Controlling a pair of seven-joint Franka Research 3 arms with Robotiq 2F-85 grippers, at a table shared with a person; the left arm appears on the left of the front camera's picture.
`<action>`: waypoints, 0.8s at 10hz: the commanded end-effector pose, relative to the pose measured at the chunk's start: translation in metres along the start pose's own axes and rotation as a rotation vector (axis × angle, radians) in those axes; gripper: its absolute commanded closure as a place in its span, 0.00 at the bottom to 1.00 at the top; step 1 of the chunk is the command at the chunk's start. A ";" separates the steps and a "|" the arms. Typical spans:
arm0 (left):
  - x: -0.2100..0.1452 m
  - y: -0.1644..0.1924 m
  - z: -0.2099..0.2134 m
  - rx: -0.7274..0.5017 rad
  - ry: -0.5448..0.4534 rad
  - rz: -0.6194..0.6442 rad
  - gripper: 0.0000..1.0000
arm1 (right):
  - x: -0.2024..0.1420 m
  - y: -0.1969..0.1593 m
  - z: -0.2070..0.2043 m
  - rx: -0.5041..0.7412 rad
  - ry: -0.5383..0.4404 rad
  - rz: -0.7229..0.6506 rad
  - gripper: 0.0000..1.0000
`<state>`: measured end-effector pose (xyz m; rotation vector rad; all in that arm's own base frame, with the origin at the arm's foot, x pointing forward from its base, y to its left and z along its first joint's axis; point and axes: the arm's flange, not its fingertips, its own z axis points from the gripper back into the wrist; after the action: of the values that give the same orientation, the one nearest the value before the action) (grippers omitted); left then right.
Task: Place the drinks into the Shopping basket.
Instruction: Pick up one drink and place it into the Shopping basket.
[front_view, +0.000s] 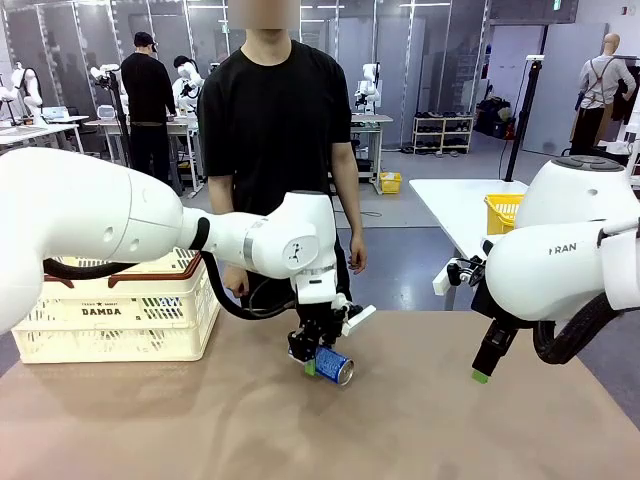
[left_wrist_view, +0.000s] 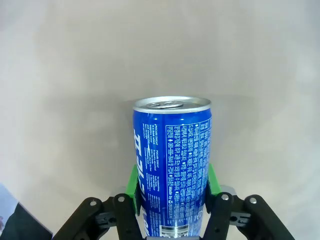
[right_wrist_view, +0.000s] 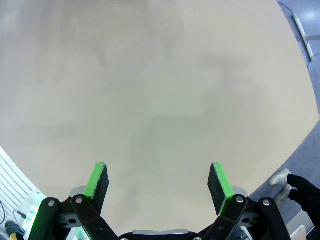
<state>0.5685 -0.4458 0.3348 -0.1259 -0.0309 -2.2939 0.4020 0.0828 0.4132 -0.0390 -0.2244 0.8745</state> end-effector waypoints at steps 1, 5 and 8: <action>0.010 -0.009 0.053 -0.001 -0.023 0.007 1.00 | 0.000 0.001 0.000 -0.013 -0.005 -0.010 0.00; 0.030 -0.020 0.161 0.012 0.015 -0.026 1.00 | 0.000 0.001 0.000 -0.013 -0.005 -0.010 0.00; 0.033 -0.031 0.223 0.034 0.063 0.008 1.00 | 0.000 0.001 0.000 -0.013 -0.005 -0.010 0.00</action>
<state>0.5341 -0.4315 0.5485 -0.0514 -0.0885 -2.3059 0.4020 0.0828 0.4132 -0.0390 -0.2244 0.8745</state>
